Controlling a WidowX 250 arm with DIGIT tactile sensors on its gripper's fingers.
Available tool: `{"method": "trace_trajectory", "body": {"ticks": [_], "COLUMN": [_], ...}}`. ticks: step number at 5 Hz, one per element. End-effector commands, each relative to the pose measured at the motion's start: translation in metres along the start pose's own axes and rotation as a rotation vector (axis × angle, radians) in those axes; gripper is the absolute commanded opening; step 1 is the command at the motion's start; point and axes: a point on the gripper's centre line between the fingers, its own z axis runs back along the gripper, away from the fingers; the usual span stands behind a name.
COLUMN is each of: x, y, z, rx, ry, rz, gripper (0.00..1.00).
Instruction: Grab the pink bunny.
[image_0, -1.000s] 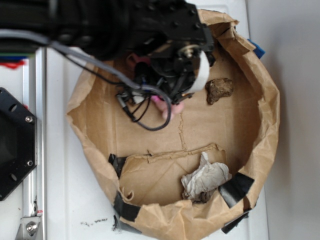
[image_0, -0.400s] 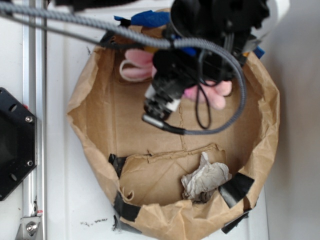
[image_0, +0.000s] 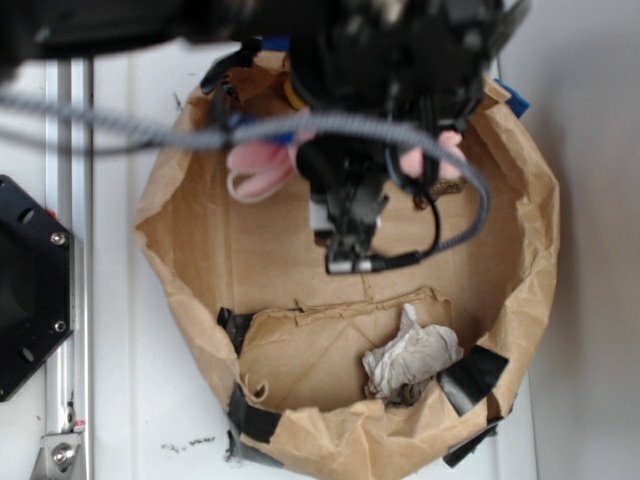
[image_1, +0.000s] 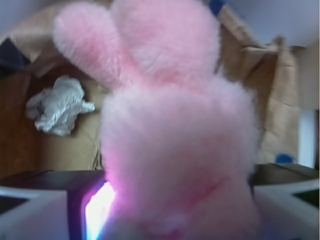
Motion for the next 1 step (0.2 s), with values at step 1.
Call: {"method": "trace_trajectory", "body": {"ticks": [1], "x": [0.0151], "y": [-0.0121], "z": [0.0117], "rx": [-0.039], "ry": [-0.007], "rz": [-0.030], "gripper": [0.00]}}
